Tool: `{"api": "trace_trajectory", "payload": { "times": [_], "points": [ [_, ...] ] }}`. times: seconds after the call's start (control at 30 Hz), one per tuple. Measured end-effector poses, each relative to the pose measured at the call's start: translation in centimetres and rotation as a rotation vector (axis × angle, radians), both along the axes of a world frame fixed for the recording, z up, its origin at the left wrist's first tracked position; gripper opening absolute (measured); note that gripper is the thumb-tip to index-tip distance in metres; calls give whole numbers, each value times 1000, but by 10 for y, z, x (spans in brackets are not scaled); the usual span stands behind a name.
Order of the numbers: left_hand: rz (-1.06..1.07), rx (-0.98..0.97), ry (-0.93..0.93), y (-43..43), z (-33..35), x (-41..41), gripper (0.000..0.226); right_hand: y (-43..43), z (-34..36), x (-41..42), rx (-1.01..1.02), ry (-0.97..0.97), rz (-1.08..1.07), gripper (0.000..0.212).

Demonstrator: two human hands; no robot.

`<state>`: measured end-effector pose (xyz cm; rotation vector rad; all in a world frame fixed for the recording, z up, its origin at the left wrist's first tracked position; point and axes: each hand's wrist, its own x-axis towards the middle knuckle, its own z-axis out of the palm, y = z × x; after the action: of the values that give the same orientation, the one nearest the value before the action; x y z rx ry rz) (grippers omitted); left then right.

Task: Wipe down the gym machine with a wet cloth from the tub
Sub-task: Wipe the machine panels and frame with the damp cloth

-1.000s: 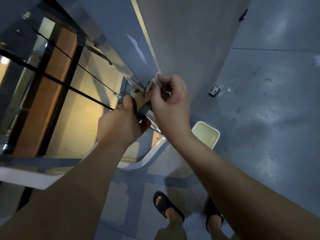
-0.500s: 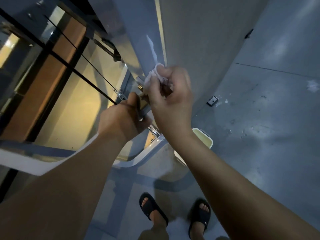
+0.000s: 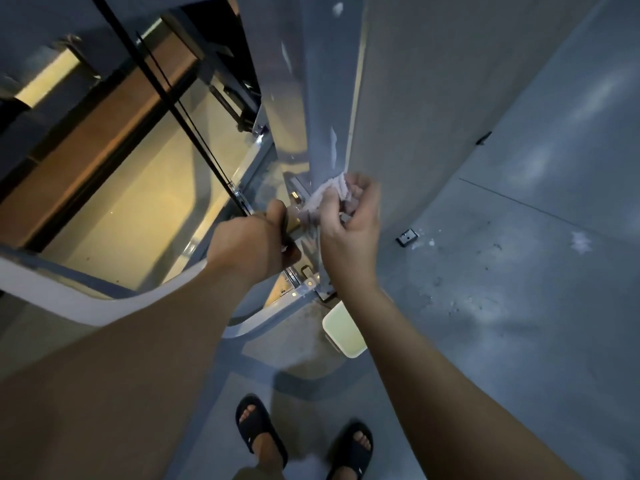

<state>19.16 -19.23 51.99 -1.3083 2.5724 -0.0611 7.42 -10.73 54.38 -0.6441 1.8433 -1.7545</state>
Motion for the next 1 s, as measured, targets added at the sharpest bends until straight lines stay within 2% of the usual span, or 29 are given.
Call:
{"api": "trace_trajectory", "payload": {
  "times": [0.17,0.3,0.4,0.5,0.57,0.63,0.73,0.9,1.0],
  "points": [
    [0,36,32,-1,4,0,48,4,0,-9,-34,-110,88,23],
    [-27,44,76,-1,4,3,47,10,4,-17,-31,-370,53,35],
    [-38,37,67,-1,3,3,52,14,2,-25,-51,-531,-20,22],
    [-45,42,79,-1,4,4,52,16,2,-25,-31,-490,-144,15],
    [-40,58,73,-1,4,3,51,13,1,-24,35,-414,-266,17],
    [-30,64,61,-2,4,2,53,5,1,-18,44,-417,-310,23],
    [-46,35,59,-2,2,2,54,0,0,-5,35,-463,-242,31],
    [-47,20,60,-4,-3,2,49,10,-11,-8,-31,-467,49,8],
    [-49,15,73,-4,-4,2,53,10,-13,-15,19,-298,79,4]
  ]
}}
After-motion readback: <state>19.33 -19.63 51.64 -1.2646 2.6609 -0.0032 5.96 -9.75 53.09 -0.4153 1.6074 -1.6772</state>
